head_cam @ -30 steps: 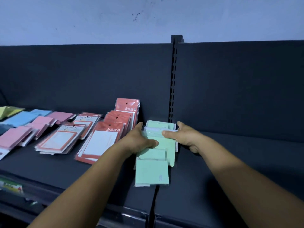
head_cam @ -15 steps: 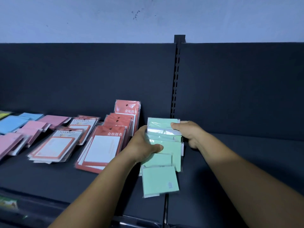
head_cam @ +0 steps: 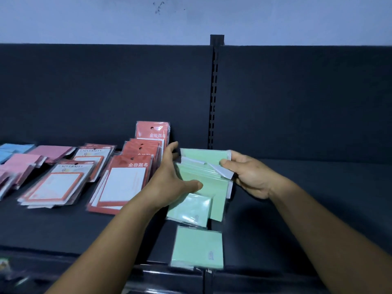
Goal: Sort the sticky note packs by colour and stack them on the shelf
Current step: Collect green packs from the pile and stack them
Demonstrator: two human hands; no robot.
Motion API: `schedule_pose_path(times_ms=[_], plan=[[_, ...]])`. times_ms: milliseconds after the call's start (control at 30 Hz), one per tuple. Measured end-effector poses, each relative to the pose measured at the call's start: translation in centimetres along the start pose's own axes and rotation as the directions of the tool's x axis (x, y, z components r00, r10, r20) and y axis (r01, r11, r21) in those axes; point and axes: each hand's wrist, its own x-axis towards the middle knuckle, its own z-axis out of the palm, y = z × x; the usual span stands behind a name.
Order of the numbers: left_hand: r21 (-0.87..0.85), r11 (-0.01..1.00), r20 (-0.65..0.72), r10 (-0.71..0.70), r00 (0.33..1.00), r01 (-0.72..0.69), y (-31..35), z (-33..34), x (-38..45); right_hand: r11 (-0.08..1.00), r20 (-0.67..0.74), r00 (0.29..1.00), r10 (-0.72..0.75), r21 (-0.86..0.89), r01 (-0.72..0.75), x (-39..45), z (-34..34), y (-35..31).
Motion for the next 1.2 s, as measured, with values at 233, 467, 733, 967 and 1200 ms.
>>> schedule_pose_path(times_ms=[233, 467, 733, 967, 1200], plan=[[-0.177, 0.984, 0.008, 0.015, 1.000, -0.014, 0.0, 0.3, 0.0, 0.966, -0.184, 0.954, -0.238, -0.143, 0.214, -0.3, 0.9, 0.0], [-0.159, 0.985, 0.012, 0.064, 0.998, -0.062, 0.0, 0.2, 0.2, 0.858, -0.180, 0.909, -0.377, -0.437, 0.269, -0.6, 1.0, -0.1], [-0.162, 0.986, 0.103, 0.044, 0.994, -0.027, -0.4, -0.2, 0.5, 0.893, -0.174, 0.945, -0.277, -0.409, 0.187, -0.7, 0.2, -0.4], [-0.141, 0.989, 0.059, -0.039, 0.998, 0.047, -0.7, -0.1, 1.0, 0.965, -0.024, 0.994, -0.106, -0.246, 0.097, -0.6, -0.4, -0.3], [0.055, 0.996, -0.082, -0.067, 0.994, 0.071, -0.8, -0.3, 0.9, 0.992, -0.056, 0.994, -0.099, -0.086, 0.094, -0.2, -0.2, 0.1]])
